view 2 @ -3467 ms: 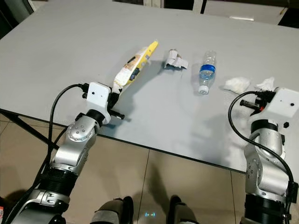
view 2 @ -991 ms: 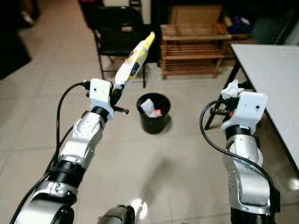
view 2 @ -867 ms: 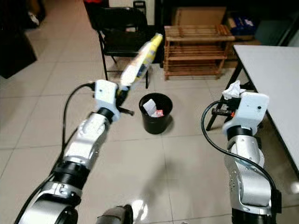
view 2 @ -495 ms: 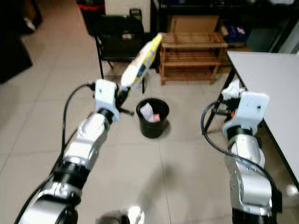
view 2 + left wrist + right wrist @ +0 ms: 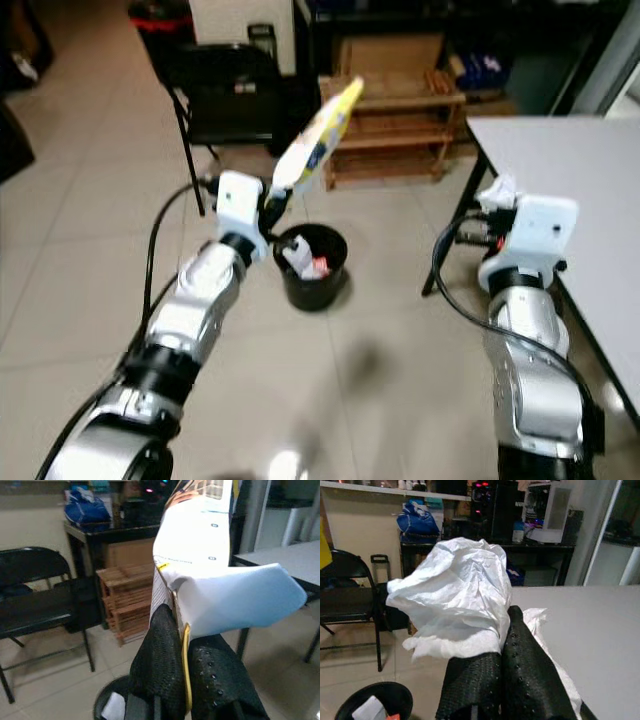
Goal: Picking trash to rubbish bin
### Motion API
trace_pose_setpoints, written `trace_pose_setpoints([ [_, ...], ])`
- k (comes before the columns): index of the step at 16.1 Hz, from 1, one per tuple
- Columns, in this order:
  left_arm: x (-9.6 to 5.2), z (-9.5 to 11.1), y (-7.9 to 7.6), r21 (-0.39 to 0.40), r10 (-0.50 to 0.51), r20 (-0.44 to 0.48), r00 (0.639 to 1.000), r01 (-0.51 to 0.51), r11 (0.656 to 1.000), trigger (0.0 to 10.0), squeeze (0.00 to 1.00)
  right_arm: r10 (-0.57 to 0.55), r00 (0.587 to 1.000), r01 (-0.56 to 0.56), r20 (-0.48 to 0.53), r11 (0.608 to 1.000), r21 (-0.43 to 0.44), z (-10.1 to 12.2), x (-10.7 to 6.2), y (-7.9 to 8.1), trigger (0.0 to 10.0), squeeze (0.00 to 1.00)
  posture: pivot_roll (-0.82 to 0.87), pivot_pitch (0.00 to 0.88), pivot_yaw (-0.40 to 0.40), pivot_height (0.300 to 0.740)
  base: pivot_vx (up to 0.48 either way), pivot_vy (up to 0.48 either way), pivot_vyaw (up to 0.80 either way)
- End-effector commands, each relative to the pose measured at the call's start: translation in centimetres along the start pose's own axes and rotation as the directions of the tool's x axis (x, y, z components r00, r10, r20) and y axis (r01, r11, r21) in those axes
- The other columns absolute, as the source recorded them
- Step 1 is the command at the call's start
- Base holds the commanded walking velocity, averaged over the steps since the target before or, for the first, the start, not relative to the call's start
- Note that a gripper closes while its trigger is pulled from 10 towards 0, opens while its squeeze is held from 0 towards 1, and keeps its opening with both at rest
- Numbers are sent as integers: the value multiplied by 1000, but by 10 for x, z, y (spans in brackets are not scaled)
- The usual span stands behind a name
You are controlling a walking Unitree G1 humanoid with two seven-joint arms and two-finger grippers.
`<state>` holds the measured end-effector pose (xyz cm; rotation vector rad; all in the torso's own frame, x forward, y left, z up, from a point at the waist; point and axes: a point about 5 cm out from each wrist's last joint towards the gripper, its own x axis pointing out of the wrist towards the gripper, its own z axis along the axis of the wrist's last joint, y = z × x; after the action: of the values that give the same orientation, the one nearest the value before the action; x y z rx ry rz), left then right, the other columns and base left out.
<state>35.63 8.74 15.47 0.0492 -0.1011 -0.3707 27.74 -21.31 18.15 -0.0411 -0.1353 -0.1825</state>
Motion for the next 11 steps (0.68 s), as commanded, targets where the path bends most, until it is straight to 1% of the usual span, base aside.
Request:
trace_pose_setpoints([
  [1, -1, 1, 10, 5, 25, 0, 1000, -25, 1000, 10000, 0, 23, 999, -23, 25, 1000, 4, 5, 1, 6, 10000, 0, 153, 112, -9, 740, 480, 0, 0],
  [11, 2, 2, 8, -4, 16, 4, 1000, -16, 1000, 10000, 0, 36, 999, -36, 41, 999, -4, 7, 4, 10, 10000, 0, 154, 98, -6, 740, 472, 0, 0],
])
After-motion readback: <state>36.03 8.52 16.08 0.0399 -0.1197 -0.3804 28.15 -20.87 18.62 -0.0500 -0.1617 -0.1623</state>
